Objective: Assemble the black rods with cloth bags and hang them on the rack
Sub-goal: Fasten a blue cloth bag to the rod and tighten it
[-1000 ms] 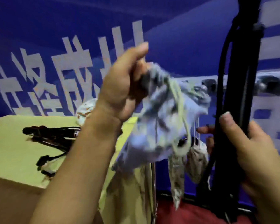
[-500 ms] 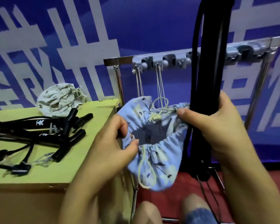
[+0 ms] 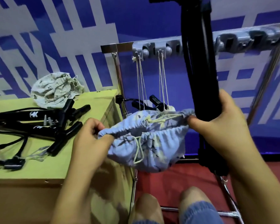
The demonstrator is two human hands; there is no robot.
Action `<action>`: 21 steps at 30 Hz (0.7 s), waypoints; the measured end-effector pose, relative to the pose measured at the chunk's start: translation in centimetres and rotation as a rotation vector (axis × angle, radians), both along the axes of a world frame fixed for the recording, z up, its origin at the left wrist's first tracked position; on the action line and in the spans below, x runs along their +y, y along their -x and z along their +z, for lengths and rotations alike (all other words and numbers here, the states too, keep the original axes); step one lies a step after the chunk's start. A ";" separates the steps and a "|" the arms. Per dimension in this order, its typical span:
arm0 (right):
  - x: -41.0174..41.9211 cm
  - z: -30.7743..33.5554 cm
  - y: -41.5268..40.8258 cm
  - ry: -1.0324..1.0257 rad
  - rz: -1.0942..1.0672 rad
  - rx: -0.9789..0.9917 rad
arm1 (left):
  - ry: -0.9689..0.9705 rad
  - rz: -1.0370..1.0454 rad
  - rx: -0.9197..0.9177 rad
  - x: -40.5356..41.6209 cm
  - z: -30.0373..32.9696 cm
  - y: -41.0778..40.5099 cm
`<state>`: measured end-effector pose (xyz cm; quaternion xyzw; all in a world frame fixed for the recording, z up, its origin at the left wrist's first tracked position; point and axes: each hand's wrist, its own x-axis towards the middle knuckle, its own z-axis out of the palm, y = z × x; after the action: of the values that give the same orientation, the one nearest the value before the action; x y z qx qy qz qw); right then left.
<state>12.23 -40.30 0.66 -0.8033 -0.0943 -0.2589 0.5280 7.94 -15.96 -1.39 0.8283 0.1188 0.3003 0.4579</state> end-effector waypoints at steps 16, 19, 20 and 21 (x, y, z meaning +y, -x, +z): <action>-2.6 -1.2 -2.0 -0.020 -0.121 0.087 | 1.038 -0.695 0.079 1.7 -0.7 0.6; -2.7 -1.7 -2.4 -0.052 -0.099 0.110 | 1.061 -0.706 -0.027 2.9 -1.8 1.4; -2.8 -1.8 -2.6 -0.060 -0.096 0.115 | 1.144 -0.782 -0.016 2.7 -2.2 1.2; -2.7 -1.9 -2.7 -0.070 -0.089 0.117 | 1.206 -0.832 0.007 2.2 -2.2 1.1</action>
<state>14.91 -42.95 -1.19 -0.8015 -0.0184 -0.2377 0.5484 6.86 -13.76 -3.57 0.4096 -0.0595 -0.0188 0.9101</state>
